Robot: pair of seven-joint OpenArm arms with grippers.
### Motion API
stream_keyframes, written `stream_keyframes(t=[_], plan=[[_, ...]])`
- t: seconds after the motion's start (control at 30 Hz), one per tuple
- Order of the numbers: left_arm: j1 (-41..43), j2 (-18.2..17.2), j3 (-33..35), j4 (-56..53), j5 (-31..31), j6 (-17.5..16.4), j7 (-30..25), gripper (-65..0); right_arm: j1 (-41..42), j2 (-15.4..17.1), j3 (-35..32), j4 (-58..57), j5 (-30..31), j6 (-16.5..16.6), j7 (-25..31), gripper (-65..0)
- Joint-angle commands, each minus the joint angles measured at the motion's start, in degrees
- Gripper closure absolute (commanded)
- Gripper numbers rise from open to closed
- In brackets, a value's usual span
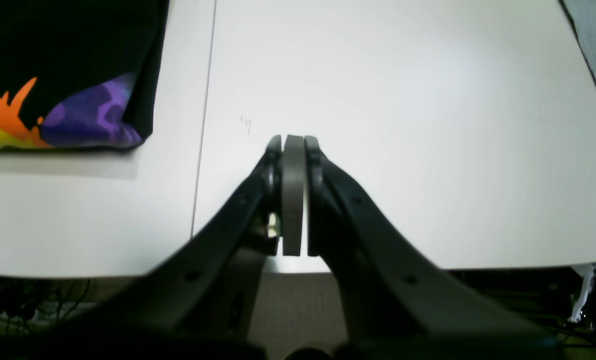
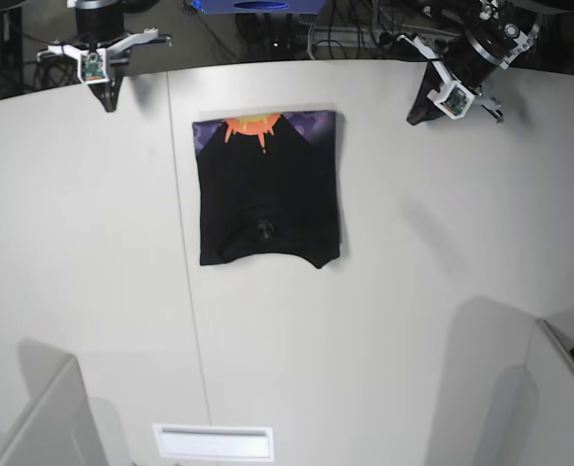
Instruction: Fold the T-shirt properly
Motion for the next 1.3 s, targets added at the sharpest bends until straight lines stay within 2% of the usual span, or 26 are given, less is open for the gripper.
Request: stream_keyframes(t=[0.0, 0.07, 0.13, 0.23, 0.33, 0.57, 0.8, 1.0, 1.2, 1.27], plan=[[0.2, -0.5, -0.7, -0.4, -0.8, 0.1, -1.8, 0.0, -1.4, 0.4, 0.1, 0.7, -0.4, -0.3, 1.5, 0.0], [0.2, -0.7, -0.7, -4.1, -0.7, 0.1, -5.7, 0.0, -2.3, 0.4, 0.1, 0.3, -0.4, -0.3, 1.4, 0.0], [0.2, -0.8, -0.7, -9.9, -0.6, 0.1, -14.4, 0.0, -3.0, 0.4, 0.1, -1.0, -0.4, -0.3, 1.5, 0.0], [0.3, -0.8, -0.7, -19.2, 2.7, 0.1, -28.0, 0.0, -3.5, 0.4, 0.1, -3.1, -0.4, -0.3, 1.6, 0.0], [1.4, -0.9, -0.7, -26.0, 5.1, 0.1, -37.8, 0.0, -4.3, 0.4, 0.1, -4.5, -0.4, -0.3, 1.6, 0.0], [5.2, -1.0, -0.7, -36.6, 5.6, 0.1, -52.2, 0.0, -7.9, 0.4, 0.0, -6.4, -0.5, -0.3, 1.4, 0.0], [7.8, -1.7, 0.0, -46.1, 5.7, 0.1, -59.7, 0.0, -9.8, 0.5, -5.9, -10.1, -0.5, -0.3, 1.3, 0.0], [6.6, -1.7, 0.0, -54.4, 5.8, 0.1, -60.1, 0.0, -4.5, 0.5, -12.7, -21.2, -0.2, -0.4, 1.3, 0.0], [1.4, -1.6, 5.1, -65.0, 5.7, 0.1, -59.8, 0.0, 2.8, 0.3, -19.0, -32.6, -0.2, -0.4, 1.3, 0.0], [-1.3, -1.5, 6.9, -70.4, 5.7, 0.2, -59.8, 0.0, 4.9, -1.0, -19.9, -36.4, -0.2, -0.4, 1.3, 0.0]])
